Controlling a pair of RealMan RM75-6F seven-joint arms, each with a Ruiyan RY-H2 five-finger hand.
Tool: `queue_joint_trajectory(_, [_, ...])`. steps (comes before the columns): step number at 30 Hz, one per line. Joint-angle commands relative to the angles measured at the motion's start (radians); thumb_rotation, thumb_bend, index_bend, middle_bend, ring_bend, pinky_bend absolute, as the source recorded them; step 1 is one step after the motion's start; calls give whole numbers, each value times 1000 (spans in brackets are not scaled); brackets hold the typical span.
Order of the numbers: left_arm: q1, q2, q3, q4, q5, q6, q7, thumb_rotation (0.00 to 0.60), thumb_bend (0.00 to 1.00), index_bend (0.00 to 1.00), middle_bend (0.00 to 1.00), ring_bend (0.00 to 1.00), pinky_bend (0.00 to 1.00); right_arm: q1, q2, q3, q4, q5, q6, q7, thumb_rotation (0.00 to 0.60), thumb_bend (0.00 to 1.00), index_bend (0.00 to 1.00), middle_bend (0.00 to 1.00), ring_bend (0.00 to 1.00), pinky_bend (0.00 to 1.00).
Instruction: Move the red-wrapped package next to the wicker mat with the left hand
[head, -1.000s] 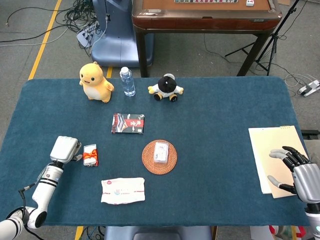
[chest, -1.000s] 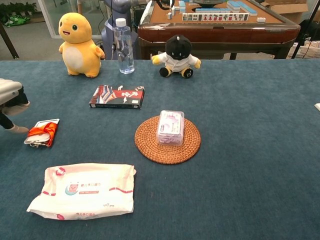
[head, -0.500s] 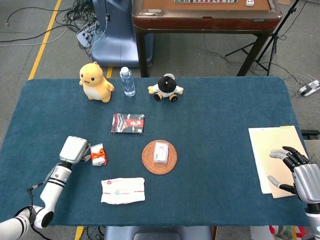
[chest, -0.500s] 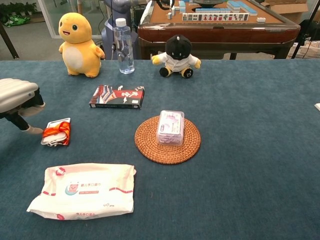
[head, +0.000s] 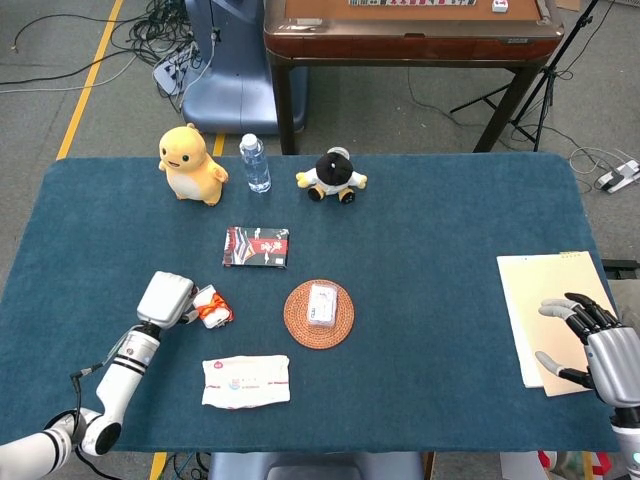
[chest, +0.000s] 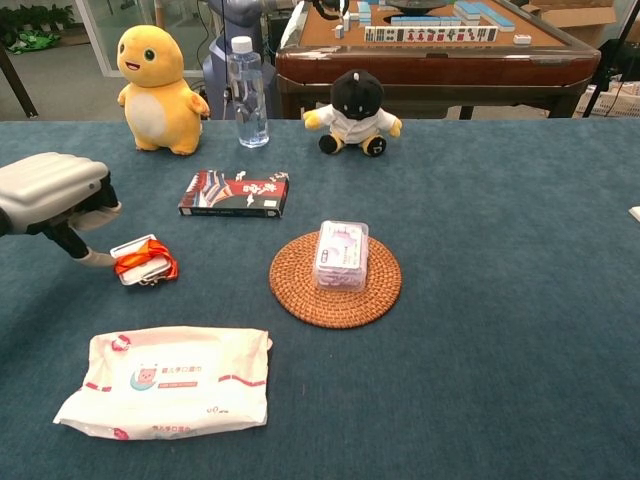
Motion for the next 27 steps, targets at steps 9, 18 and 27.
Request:
queue_joint_trajectory(9, [-14, -6, 5, -93, 23, 27, 44, 600, 0, 982, 1000, 928, 1000, 1, 1, -1, -2, -1, -1, -1, 600, 62, 361, 340, 202, 401])
queue_joint_trajectory(18, [-9, 9, -13, -56, -18, 31, 61, 600, 0, 982, 1000, 927, 1000, -3, 6, 0, 0, -1, 7, 12, 600, 62, 361, 340, 202, 401])
queue_joint_trajectory(27, [-11, -39, -48, 50, -25, 83, 0, 600, 0, 1000, 1000, 953, 1000, -1, 6, 1, -2, 3, 1, 10, 600, 61, 361, 340, 202, 401])
